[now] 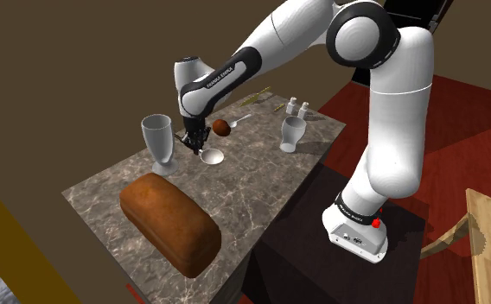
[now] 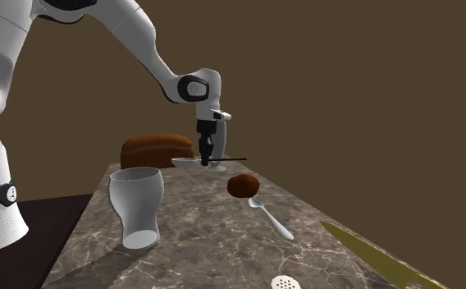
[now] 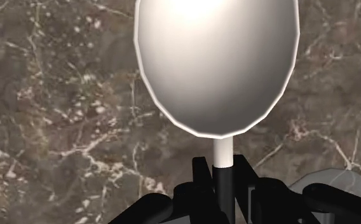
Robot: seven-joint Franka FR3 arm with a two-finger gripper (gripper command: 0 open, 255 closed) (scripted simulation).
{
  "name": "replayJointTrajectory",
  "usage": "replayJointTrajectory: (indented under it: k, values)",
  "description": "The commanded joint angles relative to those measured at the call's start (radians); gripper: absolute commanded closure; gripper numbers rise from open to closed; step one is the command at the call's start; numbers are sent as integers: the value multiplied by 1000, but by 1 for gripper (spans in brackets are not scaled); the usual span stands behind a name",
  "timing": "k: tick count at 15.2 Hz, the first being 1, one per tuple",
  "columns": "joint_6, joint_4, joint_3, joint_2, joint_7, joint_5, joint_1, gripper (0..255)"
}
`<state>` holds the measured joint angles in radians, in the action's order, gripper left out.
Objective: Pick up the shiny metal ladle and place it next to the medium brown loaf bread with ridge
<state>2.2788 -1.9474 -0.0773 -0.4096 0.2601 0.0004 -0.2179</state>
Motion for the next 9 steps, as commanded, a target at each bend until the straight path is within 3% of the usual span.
replayJointTrajectory:
  k: [1,9]
  values:
    - [23,-4,1,-19,1,-1,-1,255]
    - [80,-8,3,-72,2,-5,-3,255]
